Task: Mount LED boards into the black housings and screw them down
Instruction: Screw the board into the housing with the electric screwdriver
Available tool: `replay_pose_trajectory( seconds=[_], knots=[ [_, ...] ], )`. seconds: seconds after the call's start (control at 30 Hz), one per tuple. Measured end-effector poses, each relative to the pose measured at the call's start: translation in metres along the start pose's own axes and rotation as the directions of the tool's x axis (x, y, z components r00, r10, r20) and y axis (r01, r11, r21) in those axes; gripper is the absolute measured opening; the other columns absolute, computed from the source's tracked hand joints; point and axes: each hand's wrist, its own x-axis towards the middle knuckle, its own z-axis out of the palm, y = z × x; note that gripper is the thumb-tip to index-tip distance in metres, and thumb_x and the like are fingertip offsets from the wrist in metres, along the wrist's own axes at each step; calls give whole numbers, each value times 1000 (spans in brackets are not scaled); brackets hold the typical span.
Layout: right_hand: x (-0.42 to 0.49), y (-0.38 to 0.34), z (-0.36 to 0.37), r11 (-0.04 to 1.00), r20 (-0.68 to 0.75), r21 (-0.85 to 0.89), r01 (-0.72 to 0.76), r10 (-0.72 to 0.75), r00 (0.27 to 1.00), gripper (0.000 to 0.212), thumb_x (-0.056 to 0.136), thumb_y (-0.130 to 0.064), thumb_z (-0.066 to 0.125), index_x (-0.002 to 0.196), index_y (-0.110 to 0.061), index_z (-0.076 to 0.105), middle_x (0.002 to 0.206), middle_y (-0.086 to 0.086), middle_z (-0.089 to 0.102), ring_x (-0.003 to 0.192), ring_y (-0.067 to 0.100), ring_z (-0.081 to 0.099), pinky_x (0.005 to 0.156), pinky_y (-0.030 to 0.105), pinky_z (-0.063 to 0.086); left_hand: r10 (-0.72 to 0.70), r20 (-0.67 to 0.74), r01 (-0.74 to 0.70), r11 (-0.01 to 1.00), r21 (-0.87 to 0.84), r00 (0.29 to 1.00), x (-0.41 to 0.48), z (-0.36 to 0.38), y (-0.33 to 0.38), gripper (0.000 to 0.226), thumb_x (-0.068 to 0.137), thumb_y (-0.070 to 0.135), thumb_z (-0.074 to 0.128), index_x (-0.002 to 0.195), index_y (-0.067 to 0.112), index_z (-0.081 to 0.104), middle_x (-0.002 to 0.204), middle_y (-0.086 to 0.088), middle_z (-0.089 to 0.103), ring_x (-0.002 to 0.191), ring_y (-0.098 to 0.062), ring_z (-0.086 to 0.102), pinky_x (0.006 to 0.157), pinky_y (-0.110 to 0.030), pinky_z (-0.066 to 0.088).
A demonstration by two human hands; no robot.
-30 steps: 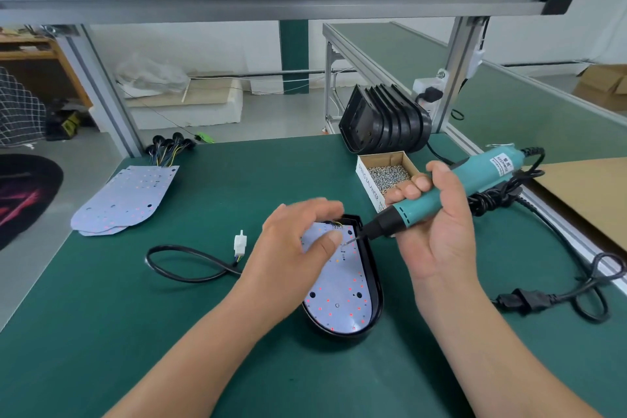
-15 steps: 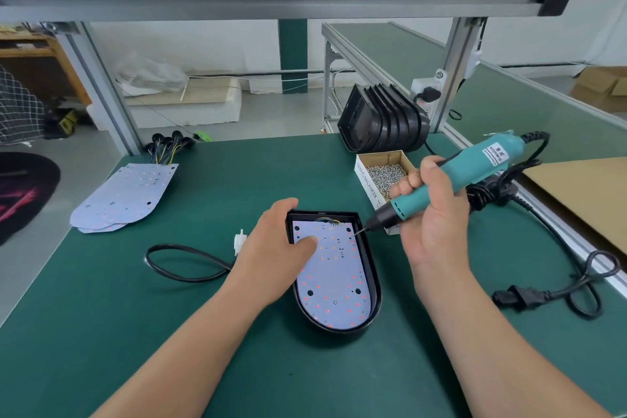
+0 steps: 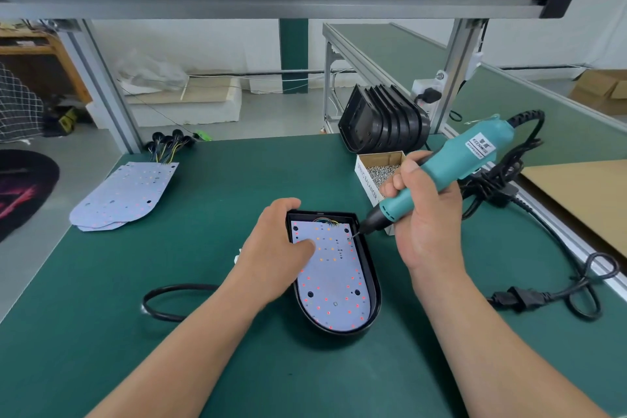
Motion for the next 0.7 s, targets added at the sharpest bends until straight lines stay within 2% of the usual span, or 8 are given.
replay_pose_trajectory(
  seconds=[0.1, 0.23, 0.3, 0.4, 0.53, 0.7],
  knots=[
    [-2, -1, 4, 998, 29, -60, 37, -35, 999, 12, 91, -11, 66, 89, -22, 61, 81, 4, 46, 70, 20, 44, 69, 31, 42, 14, -5, -14, 1000, -14, 1000, 1, 2, -1, 64, 89, 17, 67, 145, 39, 47, 136, 16, 54, 99, 1, 64, 75, -21, 52],
    [-2, -1, 4, 993, 45, -109, 47, -42, 998, 14, 91, -11, 66, 87, -24, 64, 80, 3, 48, 70, 22, 44, 69, 34, 40, 20, 2, -20, 1000, -18, 1000, 3, 3, -1, 63, 90, 15, 66, 146, 38, 48, 137, 18, 51, 95, 14, 58, 65, -9, 47],
    [-2, -1, 4, 990, 55, -130, 59, -52, 997, 13, 91, -10, 66, 89, -23, 65, 78, 3, 49, 70, 23, 45, 69, 35, 40, 22, 3, -22, 1000, -16, 1000, 3, 3, -1, 64, 89, 16, 66, 145, 40, 47, 136, 20, 50, 95, 17, 55, 66, -10, 47],
    [-1, 2, 4, 989, 73, -135, 54, -44, 996, 10, 92, -11, 66, 92, -21, 64, 78, 5, 48, 70, 25, 44, 69, 37, 39, 20, 0, -20, 1000, -19, 1000, 3, 5, -2, 64, 88, 16, 65, 144, 42, 48, 134, 22, 50, 98, 21, 51, 73, -17, 48],
    [-1, 3, 3, 990, 95, -127, 56, -44, 995, 9, 94, -11, 67, 95, -20, 65, 80, 5, 49, 70, 24, 45, 70, 35, 41, 14, 0, -14, 1000, -27, 1000, 4, 5, -3, 63, 87, 16, 65, 141, 45, 48, 130, 26, 49, 98, 20, 51, 73, -19, 50],
    [-1, 3, 2, 991, 114, -113, 67, -54, 992, 12, 94, -9, 66, 94, -21, 66, 77, 2, 50, 69, 24, 45, 70, 36, 41, 18, -5, -18, 999, -28, 1000, 4, 5, -5, 62, 87, 17, 66, 140, 45, 49, 130, 23, 51, 95, 19, 54, 70, -18, 52]
  ],
)
